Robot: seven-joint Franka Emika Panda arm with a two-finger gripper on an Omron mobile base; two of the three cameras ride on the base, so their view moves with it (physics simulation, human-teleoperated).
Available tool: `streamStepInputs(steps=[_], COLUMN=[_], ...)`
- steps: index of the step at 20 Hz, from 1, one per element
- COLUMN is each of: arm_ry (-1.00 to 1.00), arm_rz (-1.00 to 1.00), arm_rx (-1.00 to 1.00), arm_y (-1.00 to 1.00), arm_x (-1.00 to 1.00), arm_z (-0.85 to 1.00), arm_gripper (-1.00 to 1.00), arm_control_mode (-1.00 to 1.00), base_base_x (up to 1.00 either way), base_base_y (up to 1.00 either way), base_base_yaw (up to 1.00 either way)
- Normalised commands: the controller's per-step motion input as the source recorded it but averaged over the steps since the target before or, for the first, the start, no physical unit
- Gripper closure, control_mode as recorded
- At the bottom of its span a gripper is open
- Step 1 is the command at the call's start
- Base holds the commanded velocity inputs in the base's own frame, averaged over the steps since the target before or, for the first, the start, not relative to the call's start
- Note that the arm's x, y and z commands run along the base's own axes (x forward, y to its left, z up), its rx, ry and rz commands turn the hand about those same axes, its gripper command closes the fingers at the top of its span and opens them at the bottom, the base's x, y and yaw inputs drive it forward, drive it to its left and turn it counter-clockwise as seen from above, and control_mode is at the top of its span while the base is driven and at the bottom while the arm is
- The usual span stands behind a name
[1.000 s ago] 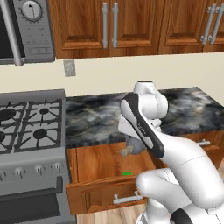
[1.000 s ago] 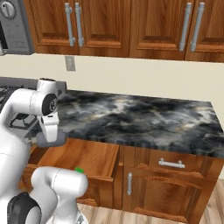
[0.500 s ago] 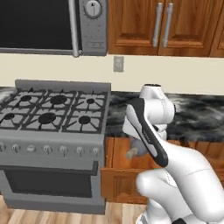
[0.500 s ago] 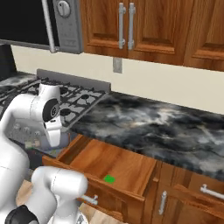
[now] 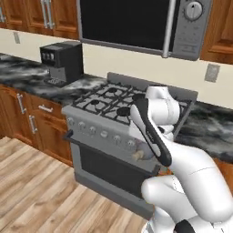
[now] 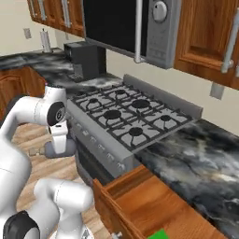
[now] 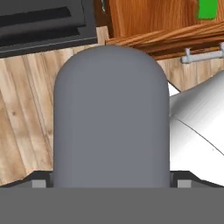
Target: Restock the sink supplies by placing the sponge and soap dispenser on the counter and next to the sink. Make sure the soap dispenser is upright.
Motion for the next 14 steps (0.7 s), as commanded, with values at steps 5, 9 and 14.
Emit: streamStepInputs(steps=[5,9,14], arm_ry=[0.00,0.00,0.00], arm_rz=[0.00,0.00,0.00], arm_rx=[0.00,0.00,0.00], arm_y=[0.00,0.00,0.00], arm_x=[0.00,0.00,0.00], arm_z=[0.00,0.00,0.00], arm_gripper=[1.00,1.00,1.00], arm_control_mode=[1.00,1.00,1.00], base_base_x=[0.00,0.00,0.00], base_base_y=[0.18,0.20,0.08], base_base_yaw=[0.92,0.92,0.89])
